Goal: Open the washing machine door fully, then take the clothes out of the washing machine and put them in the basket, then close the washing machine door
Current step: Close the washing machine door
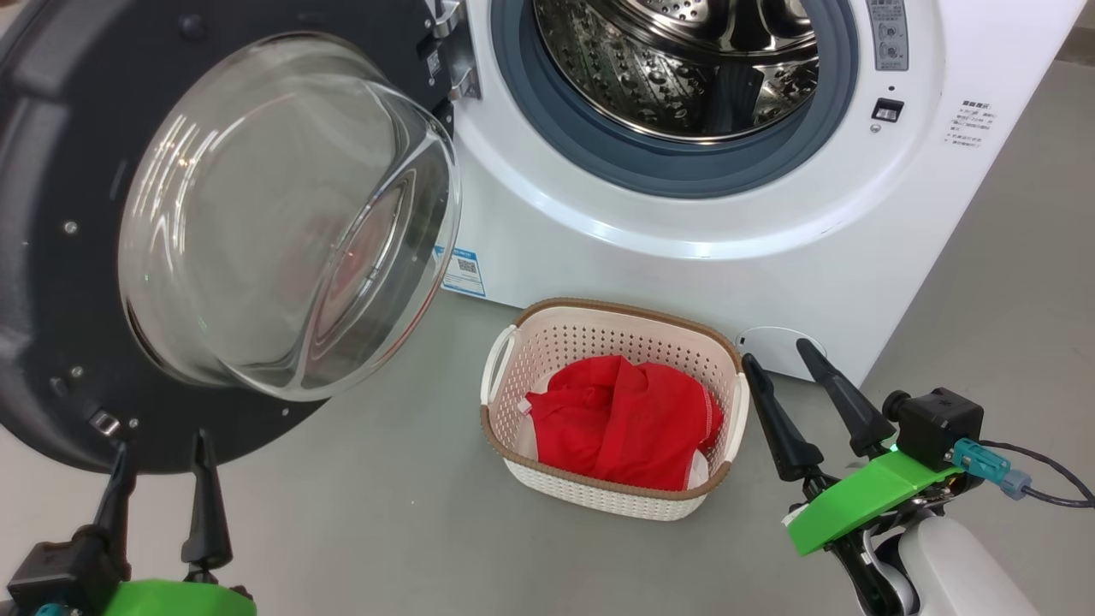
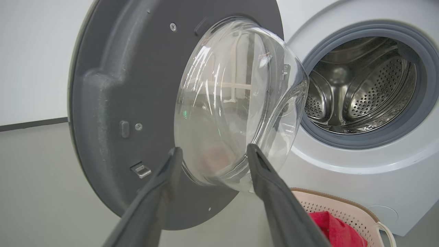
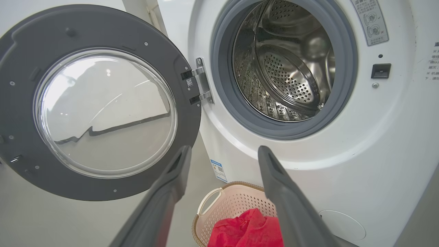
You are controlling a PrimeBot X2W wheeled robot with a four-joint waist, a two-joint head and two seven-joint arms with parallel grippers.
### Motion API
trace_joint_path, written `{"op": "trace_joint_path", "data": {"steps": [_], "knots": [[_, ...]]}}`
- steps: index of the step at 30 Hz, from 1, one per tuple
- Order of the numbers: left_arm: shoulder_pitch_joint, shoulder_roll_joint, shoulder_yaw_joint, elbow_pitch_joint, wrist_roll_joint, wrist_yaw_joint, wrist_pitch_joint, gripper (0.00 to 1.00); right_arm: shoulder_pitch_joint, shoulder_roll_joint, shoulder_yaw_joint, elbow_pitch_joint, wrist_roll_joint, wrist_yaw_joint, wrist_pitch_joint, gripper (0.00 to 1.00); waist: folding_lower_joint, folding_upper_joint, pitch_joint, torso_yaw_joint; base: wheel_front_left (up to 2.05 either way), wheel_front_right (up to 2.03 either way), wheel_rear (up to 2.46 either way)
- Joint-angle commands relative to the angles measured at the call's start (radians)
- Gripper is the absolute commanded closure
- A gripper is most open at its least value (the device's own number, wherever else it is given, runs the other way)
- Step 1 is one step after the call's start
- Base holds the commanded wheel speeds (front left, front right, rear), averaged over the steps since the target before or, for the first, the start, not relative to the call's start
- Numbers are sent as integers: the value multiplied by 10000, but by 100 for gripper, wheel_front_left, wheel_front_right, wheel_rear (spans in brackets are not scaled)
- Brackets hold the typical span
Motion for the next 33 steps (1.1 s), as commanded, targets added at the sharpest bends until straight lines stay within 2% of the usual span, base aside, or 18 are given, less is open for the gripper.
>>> {"op": "trace_joint_path", "data": {"steps": [1,17,18,19,20,23,24,29,33], "knots": [[-232,292,396,-221,-51,58,-39,0,119,-27,231,-206,125,90,-118,0,1,0,7,-1,0,0,0],[-206,298,445,-272,-65,103,-86,0,101,9,190,-190,130,90,-118,0,1,0,11,-59,0,0,0],[-210,306,450,-277,-71,100,-87,2,105,13,184,-191,128,90,-118,0,1,0,10,-64,0,0,0],[-218,317,457,-280,-81,94,-88,25,110,16,178,-191,126,90,-118,0,1,0,9,-68,0,0,0],[-229,332,466,-284,-95,85,-88,54,112,18,175,-188,125,90,-118,0,1,0,10,-73,0,0,0],[-289,406,503,-319,-143,49,-65,86,99,27,167,-178,125,90,-118,0,1,0,21,-80,0,0,0],[-325,449,518,-365,-155,28,-52,100,95,28,161,-180,125,90,-118,0,1,0,30,-81,0,0,0],[-601,791,741,-876,-231,-22,109,100,90,9,126,-199,120,90,-118,0,1,0,82,-60,0,0,0],[-929,1104,1188,-1431,-695,-191,360,100,71,0,109,-197,121,90,-118,0,1,0,134,-33,0,0,0]]}}
